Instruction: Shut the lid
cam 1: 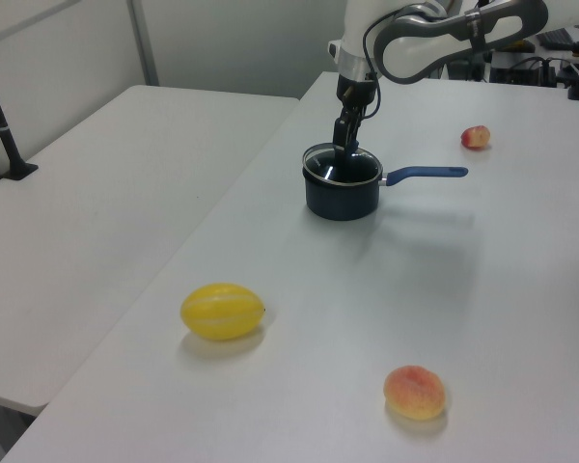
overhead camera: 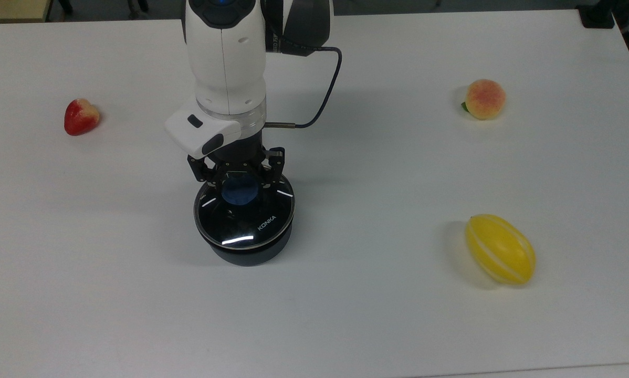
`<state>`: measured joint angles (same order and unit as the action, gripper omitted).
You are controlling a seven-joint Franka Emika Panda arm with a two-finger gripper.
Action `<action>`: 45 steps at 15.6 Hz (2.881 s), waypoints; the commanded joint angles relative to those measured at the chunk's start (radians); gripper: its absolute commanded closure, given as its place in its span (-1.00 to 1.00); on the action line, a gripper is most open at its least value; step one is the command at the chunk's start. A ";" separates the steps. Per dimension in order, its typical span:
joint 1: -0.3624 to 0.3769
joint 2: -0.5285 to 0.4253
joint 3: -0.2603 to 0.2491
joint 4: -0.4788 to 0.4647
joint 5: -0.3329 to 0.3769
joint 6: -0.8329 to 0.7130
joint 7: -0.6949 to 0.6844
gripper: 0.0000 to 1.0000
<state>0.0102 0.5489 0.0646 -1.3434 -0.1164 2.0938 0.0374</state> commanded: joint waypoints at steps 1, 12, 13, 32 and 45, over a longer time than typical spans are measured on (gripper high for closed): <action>0.005 0.011 -0.006 0.018 -0.019 0.003 0.021 1.00; 0.002 0.005 -0.005 0.012 -0.065 -0.003 0.022 -1.00; -0.001 -0.004 -0.005 0.012 -0.060 -0.009 0.022 -1.00; 0.008 -0.612 -0.011 -0.241 0.152 -0.593 0.038 -1.00; 0.085 -0.612 -0.078 -0.318 0.195 -0.347 0.003 -1.00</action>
<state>0.0752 -0.0609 0.0134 -1.6306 0.0635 1.6821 0.0615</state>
